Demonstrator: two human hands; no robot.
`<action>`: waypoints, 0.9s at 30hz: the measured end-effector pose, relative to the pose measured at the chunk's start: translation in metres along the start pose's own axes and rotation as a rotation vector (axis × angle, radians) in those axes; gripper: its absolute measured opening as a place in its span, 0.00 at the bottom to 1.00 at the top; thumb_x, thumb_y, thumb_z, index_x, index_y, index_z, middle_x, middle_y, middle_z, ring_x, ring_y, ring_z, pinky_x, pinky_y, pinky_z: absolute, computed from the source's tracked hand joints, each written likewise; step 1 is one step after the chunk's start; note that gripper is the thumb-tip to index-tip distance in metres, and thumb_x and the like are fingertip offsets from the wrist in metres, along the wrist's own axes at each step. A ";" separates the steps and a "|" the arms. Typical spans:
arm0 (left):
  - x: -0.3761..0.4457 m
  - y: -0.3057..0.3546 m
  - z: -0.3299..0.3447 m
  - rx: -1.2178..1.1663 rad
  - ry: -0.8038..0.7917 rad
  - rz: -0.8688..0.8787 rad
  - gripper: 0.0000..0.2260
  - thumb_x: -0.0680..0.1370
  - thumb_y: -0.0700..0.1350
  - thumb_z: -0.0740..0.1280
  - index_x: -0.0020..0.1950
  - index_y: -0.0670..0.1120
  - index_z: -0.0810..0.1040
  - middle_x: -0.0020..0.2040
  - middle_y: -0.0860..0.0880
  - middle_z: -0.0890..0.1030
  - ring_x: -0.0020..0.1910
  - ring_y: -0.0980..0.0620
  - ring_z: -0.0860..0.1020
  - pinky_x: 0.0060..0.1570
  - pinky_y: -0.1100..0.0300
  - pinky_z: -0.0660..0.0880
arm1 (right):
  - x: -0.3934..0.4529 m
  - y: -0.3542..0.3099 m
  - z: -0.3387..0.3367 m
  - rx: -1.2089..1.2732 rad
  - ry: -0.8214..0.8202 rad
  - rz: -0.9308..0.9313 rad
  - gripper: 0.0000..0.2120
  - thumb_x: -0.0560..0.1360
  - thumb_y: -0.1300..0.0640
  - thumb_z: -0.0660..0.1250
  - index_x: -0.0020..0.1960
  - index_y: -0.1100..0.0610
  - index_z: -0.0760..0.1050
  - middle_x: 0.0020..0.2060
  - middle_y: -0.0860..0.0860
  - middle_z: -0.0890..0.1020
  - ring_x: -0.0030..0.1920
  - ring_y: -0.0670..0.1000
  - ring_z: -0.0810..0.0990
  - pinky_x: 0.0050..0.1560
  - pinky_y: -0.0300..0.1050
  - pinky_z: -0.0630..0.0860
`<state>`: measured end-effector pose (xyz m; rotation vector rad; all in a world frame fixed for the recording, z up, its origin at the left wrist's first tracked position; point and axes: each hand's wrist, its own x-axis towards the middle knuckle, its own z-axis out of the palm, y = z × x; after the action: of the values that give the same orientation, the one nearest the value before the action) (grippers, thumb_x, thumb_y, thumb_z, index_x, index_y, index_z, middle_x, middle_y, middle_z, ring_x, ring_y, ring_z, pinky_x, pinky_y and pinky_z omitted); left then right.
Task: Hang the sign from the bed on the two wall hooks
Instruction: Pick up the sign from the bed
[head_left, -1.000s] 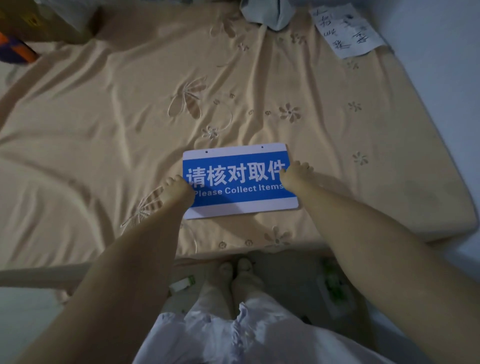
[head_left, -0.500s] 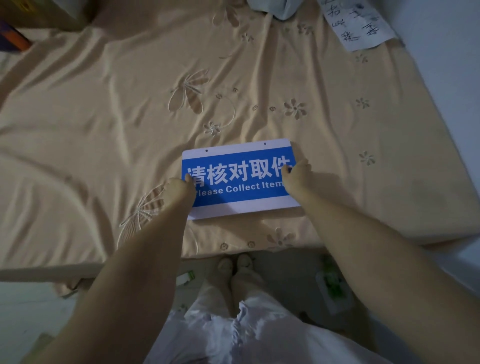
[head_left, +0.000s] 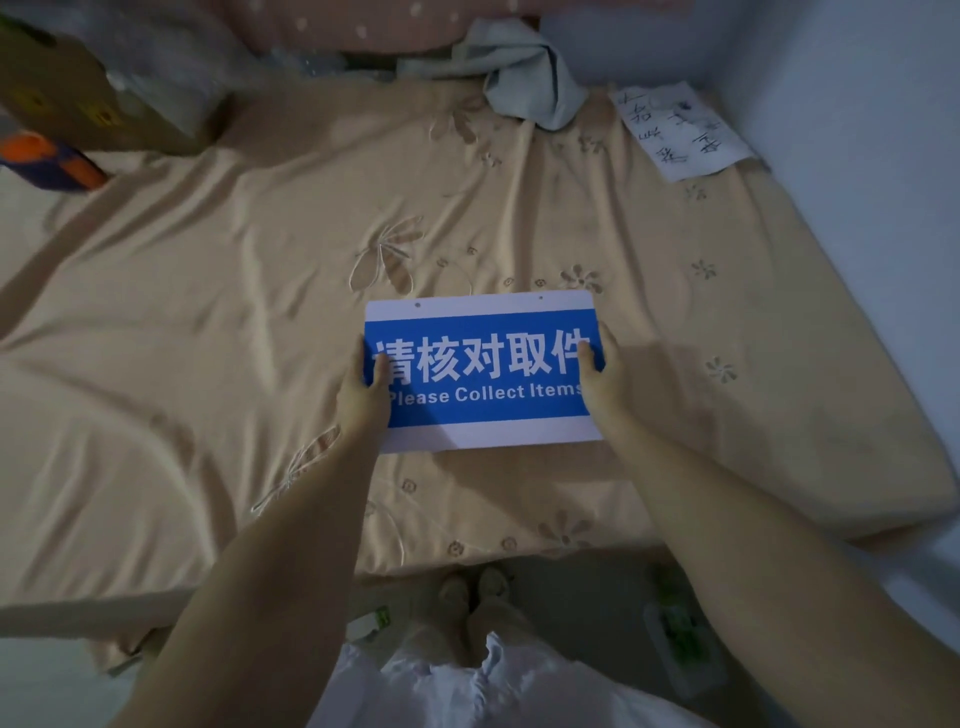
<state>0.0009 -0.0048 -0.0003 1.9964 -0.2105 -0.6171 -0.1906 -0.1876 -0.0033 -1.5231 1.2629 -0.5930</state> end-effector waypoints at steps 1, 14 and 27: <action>0.001 0.006 0.000 -0.006 -0.011 0.022 0.23 0.79 0.52 0.56 0.74 0.57 0.59 0.65 0.49 0.76 0.59 0.47 0.76 0.51 0.57 0.69 | 0.002 -0.005 -0.002 0.001 0.006 -0.018 0.22 0.81 0.50 0.55 0.74 0.51 0.61 0.53 0.52 0.80 0.40 0.47 0.80 0.31 0.34 0.75; 0.028 0.107 -0.016 -0.164 0.004 0.266 0.21 0.80 0.50 0.57 0.74 0.54 0.62 0.60 0.56 0.74 0.54 0.55 0.75 0.46 0.68 0.71 | 0.031 -0.097 -0.026 -0.029 0.122 -0.303 0.23 0.78 0.46 0.56 0.71 0.49 0.65 0.60 0.49 0.79 0.55 0.49 0.80 0.54 0.49 0.79; 0.016 0.207 0.018 -0.277 -0.098 0.492 0.17 0.80 0.50 0.57 0.70 0.53 0.67 0.50 0.57 0.78 0.45 0.59 0.78 0.39 0.68 0.71 | 0.029 -0.156 -0.101 0.063 0.345 -0.429 0.21 0.79 0.46 0.57 0.70 0.50 0.66 0.54 0.48 0.81 0.50 0.46 0.81 0.46 0.42 0.80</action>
<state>0.0285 -0.1265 0.1666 1.5683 -0.6202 -0.3985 -0.2025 -0.2655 0.1670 -1.6991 1.1551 -1.2048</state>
